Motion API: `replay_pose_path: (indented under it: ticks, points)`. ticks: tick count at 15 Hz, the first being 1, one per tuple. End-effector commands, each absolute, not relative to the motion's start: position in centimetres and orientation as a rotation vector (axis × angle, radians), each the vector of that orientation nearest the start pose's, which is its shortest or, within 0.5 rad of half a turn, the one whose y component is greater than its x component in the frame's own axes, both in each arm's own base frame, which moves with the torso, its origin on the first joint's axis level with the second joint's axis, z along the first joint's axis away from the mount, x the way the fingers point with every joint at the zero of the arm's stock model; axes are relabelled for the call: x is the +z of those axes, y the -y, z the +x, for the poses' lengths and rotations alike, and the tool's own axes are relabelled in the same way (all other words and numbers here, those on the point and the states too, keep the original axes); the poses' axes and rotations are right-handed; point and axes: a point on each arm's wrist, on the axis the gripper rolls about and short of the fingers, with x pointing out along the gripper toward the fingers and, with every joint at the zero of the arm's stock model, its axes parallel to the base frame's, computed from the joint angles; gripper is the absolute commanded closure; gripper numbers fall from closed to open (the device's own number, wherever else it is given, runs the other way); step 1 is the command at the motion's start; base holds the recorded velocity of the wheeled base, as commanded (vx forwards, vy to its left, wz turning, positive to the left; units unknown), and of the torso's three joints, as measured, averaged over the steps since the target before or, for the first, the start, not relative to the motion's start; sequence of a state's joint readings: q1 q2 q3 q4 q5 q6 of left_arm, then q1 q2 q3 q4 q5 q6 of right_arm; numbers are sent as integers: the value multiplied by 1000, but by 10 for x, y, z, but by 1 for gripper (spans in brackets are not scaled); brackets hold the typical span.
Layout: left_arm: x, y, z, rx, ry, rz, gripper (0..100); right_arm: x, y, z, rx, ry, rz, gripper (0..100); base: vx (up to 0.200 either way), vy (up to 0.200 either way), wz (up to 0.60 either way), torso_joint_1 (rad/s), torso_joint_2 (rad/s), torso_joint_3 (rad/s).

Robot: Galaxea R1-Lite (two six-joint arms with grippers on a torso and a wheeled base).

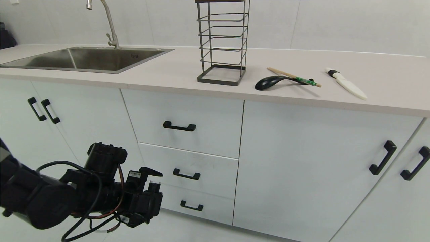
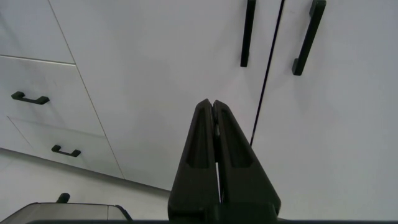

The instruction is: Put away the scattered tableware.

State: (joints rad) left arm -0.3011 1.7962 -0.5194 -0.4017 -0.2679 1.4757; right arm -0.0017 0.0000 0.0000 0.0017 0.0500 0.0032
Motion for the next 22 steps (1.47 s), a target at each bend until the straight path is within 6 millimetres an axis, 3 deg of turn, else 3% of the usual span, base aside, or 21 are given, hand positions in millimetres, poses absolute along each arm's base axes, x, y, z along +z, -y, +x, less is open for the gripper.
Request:
replay_pose_path:
  ticks: [1,5,11,22]
  points:
    - [41,87,257,-1105,-356,1340,0,75,-1,-23,49,-3,3,100,0,0,0,0,0,0]
    - [20,96,276,-1094,-324,1348,0,75,-1,-23,49,-3,3,100,0,0,0,0,0,0]
    - [6,115,294,-1122,-291,1358,0,75,-1,-23,49,-3,3,100,0,0,0,0,0,0]
    - [-14,128,322,-1113,-284,1346,0,75,-1,-23,49,-3,3,100,0,0,0,0,0,0]
